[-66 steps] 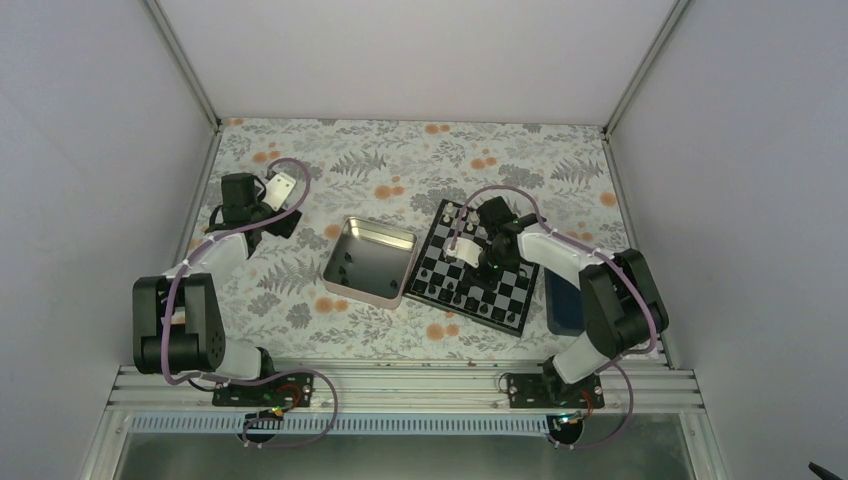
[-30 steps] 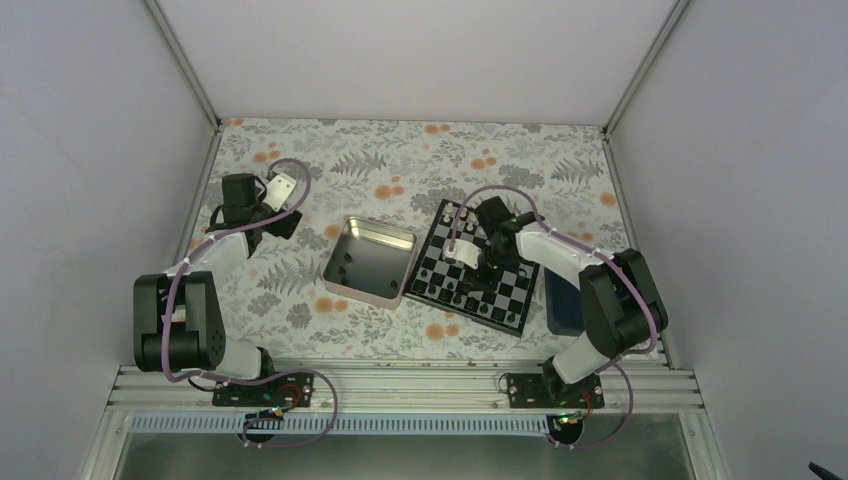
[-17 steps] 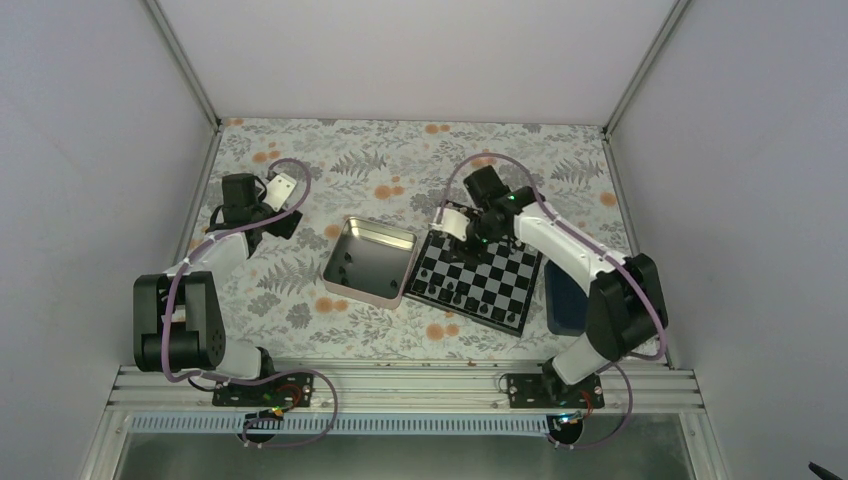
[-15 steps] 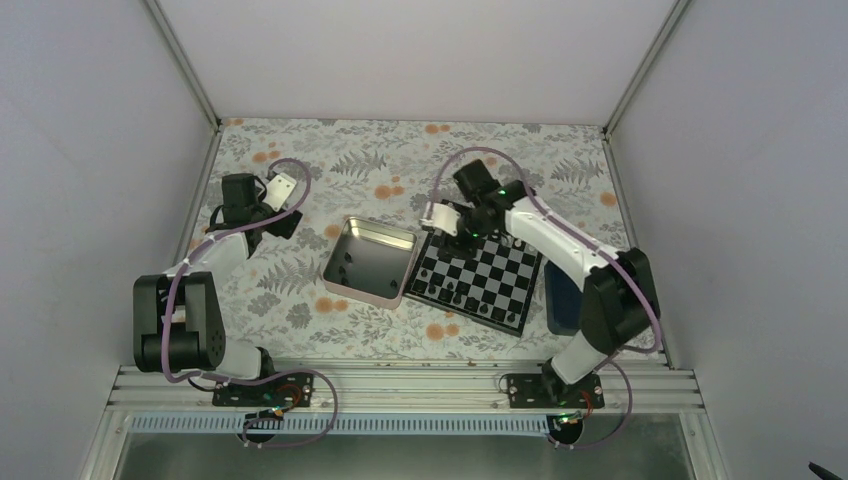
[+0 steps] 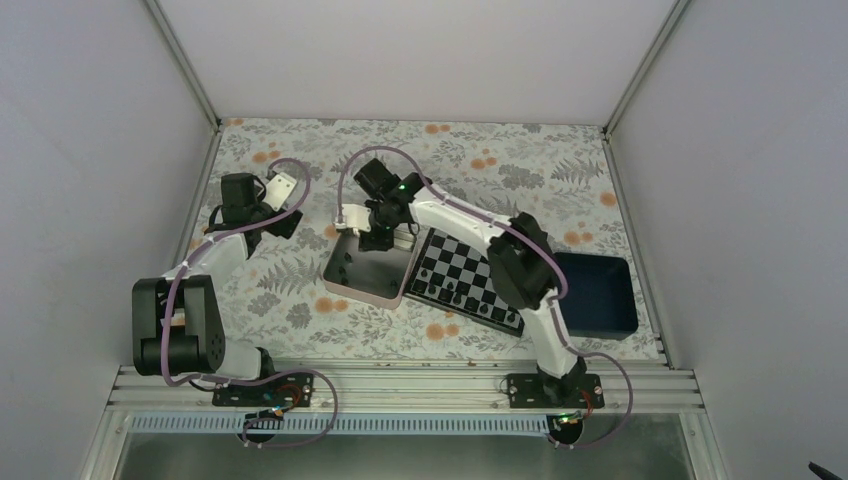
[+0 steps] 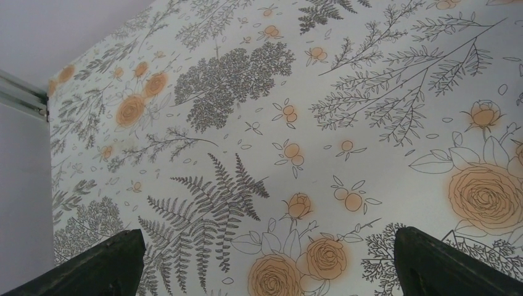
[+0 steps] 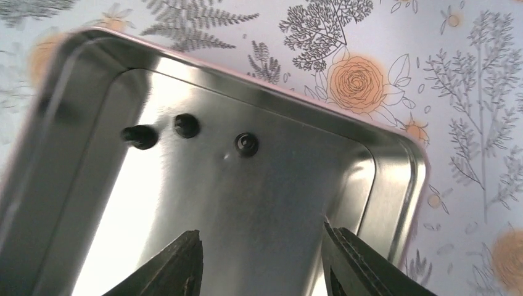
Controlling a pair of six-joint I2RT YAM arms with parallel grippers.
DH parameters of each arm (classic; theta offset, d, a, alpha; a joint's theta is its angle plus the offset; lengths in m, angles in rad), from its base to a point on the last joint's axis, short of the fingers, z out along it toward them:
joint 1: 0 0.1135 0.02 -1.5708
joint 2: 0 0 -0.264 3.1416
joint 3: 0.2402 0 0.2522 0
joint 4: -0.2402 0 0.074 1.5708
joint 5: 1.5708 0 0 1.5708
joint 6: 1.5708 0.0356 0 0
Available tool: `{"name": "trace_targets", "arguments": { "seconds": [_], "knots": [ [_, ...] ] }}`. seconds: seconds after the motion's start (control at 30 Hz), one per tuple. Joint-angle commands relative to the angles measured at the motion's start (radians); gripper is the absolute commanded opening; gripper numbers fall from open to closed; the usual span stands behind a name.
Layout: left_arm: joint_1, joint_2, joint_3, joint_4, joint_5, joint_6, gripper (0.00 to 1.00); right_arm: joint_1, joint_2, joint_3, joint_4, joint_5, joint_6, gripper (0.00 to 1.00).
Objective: Set up the chess pieces on the board
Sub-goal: Pick up the chess piece from the storage box.
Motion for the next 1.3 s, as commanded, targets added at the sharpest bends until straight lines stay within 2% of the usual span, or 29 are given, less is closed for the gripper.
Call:
{"name": "trace_targets", "arguments": {
  "seconds": [0.0, 0.33, 0.6, 0.9, 1.07, 1.27],
  "knots": [
    [0.003, -0.025, 0.016, -0.006, 0.042, -0.001, 1.0, 0.015, 0.114, 0.099, 0.012, 0.001, 0.007, 0.5],
    [0.004, -0.043, 0.011, -0.007, 0.056, -0.003, 1.0, 0.053, 0.261, 0.255, 0.003, -0.019, 0.017, 0.5],
    [0.004, -0.04, 0.005, -0.005, 0.066, 0.003, 1.0, 0.07, 0.275, 0.234, 0.003, -0.037, 0.021, 0.47],
    [0.006, -0.04, 0.004, -0.004, 0.07, 0.004, 1.0, 0.075, 0.295, 0.219, 0.02, -0.032, 0.024, 0.29],
    [0.005, -0.035, 0.003, -0.003, 0.074, 0.004, 1.0, 0.078, 0.302, 0.215, 0.013, -0.03, 0.023, 0.26],
    [0.006, -0.035, 0.003, -0.003, 0.078, 0.005, 1.0, 0.078, 0.29, 0.214, 0.007, -0.027, 0.026, 0.08]
  ]
}}
